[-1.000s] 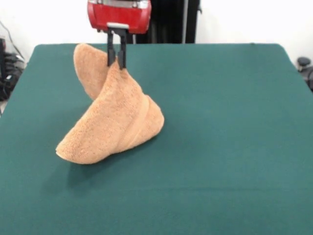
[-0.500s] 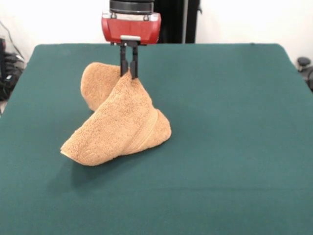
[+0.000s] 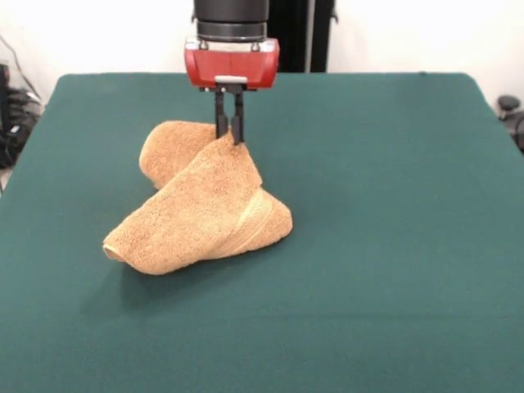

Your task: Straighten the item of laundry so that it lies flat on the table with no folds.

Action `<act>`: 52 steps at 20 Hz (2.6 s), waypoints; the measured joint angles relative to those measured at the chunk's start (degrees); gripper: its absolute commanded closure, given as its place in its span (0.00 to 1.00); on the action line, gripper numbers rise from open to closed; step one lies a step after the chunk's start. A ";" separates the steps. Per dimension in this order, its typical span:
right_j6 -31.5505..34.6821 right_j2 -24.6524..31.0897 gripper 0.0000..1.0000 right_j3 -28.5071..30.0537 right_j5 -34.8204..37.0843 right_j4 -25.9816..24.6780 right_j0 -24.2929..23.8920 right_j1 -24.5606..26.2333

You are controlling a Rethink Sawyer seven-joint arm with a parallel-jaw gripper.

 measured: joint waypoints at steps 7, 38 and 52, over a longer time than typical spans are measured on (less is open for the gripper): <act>0.15 -0.66 1.00 1.42 -0.87 2.95 1.78 1.37; 4.15 -25.03 1.00 4.67 20.99 21.13 28.13 -8.98; 4.15 -25.03 1.00 2.50 28.95 21.09 24.47 -10.08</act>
